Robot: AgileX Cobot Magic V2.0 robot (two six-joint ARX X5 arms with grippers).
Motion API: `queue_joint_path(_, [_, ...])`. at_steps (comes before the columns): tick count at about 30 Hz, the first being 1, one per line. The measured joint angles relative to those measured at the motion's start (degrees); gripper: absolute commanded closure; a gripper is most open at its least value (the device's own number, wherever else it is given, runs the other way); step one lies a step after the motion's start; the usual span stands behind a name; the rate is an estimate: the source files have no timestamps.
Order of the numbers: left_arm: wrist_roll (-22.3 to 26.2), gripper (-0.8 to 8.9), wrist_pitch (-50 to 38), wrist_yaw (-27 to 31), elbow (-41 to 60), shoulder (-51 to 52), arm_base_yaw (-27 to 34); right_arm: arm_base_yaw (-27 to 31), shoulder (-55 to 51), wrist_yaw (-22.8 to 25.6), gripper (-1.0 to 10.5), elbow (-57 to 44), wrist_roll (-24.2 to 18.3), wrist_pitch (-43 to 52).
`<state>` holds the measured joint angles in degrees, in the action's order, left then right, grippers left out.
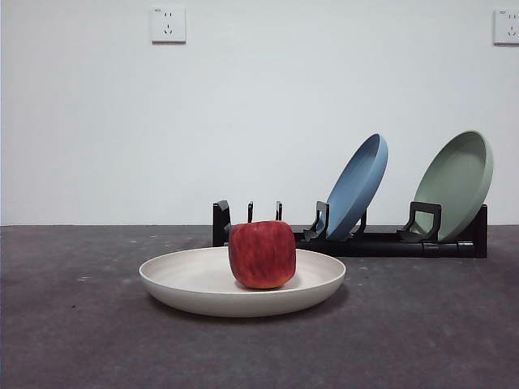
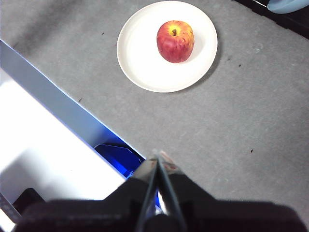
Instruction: Take the yellow plate from the plate rack,put the plate on the table,take the apple from the table,put the apple in the plate
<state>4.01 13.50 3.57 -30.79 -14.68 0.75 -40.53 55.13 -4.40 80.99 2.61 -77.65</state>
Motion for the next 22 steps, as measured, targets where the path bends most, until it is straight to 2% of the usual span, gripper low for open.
queue_joint_path(9, [-3.80, 8.17, -1.27, -0.59, 19.34, 13.62, 4.87, 0.00, 0.00, 0.00, 9.5, 0.00, 0.00, 0.00])
queue_joint_path(22, [-8.79, 8.17, -2.78, -0.76, 29.73, 14.32, 5.57, 0.00, -0.04, 0.00, 9.5, 0.00, 0.00, -0.07])
